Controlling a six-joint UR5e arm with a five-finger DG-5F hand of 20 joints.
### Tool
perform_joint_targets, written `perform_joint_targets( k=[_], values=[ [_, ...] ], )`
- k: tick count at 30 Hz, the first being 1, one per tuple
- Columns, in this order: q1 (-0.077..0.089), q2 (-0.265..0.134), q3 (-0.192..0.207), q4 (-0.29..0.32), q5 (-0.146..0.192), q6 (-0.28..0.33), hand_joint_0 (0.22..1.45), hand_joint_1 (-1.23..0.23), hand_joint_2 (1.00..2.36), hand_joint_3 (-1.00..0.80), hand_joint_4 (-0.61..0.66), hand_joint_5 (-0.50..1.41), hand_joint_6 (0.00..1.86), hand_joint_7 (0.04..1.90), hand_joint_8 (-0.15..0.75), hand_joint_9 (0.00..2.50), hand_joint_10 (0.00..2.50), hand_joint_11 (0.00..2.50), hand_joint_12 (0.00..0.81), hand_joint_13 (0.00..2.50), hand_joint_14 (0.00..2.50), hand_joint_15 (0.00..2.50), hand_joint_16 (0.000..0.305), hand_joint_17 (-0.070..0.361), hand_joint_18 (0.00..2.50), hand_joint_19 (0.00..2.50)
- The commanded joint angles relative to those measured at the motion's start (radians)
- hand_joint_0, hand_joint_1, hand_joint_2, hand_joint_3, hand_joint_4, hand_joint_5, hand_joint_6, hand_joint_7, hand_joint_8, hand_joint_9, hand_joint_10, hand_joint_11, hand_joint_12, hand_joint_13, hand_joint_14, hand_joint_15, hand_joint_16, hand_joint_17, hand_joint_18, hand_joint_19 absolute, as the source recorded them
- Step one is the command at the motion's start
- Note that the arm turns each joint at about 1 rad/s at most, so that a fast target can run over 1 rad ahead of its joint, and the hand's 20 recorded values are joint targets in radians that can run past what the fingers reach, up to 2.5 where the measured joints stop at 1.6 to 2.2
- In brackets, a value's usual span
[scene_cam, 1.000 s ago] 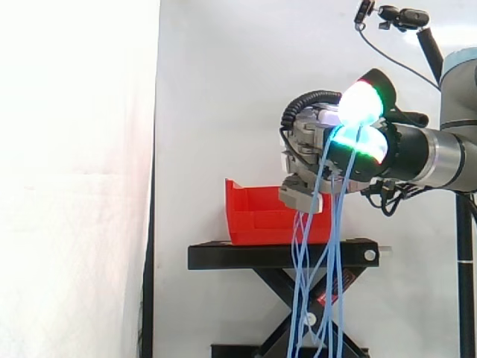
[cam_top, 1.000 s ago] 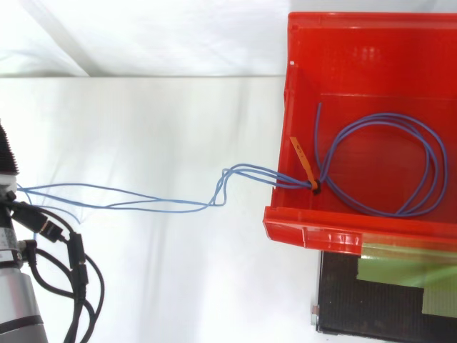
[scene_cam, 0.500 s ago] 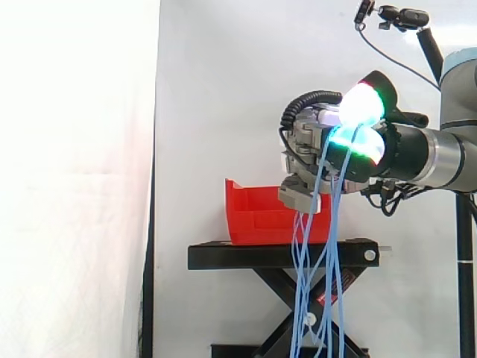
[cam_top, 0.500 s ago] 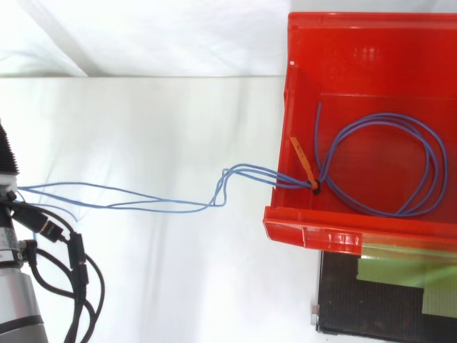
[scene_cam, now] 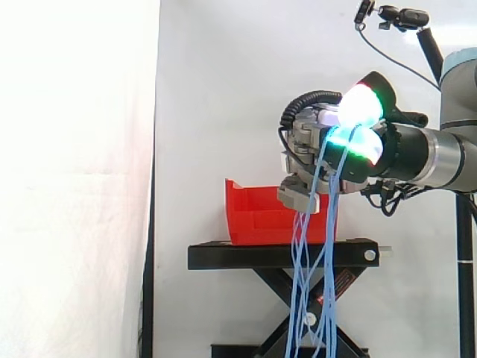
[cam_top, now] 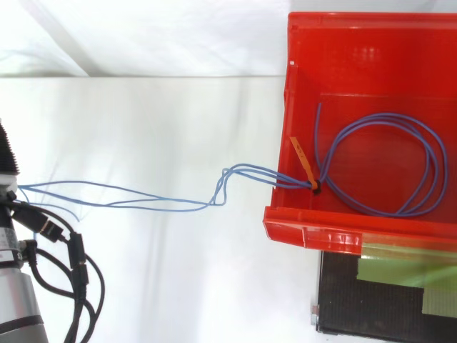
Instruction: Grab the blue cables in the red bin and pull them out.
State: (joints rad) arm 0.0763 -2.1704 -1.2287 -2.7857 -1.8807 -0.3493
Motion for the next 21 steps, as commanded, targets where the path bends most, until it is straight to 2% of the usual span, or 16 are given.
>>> perform_joint_targets(
  k=[1,11,15,21],
  values=[
    [0.0,0.0,0.0,-0.002,0.0,0.0,0.87,-0.99,1.0,-0.89,0.17,0.83,0.37,0.57,0.165,1.03,0.11,1.83,0.414,1.43,0.01,1.55,0.044,0.1,0.75,1.11],
    [-0.004,0.0,0.0,0.0,0.0,0.0,0.85,-1.02,1.0,-0.9,0.14,0.79,0.39,0.56,0.18,0.97,0.17,1.86,0.427,1.42,0.01,1.57,0.046,0.103,0.72,1.11],
    [-0.004,0.0,0.0,0.0,0.0,0.0,0.78,-1.03,1.0,-1.0,0.13,0.75,0.36,0.58,0.195,0.94,0.24,1.84,0.43,1.4,0.0,1.62,0.049,0.109,0.71,1.11],
    [-0.006,0.0,0.0,0.002,0.0,0.0,0.74,-1.03,1.0,-1.0,0.12,0.7,0.37,0.58,0.21,0.91,0.32,1.82,0.439,1.39,0.0,1.65,0.051,0.115,0.71,1.1]
  ],
)
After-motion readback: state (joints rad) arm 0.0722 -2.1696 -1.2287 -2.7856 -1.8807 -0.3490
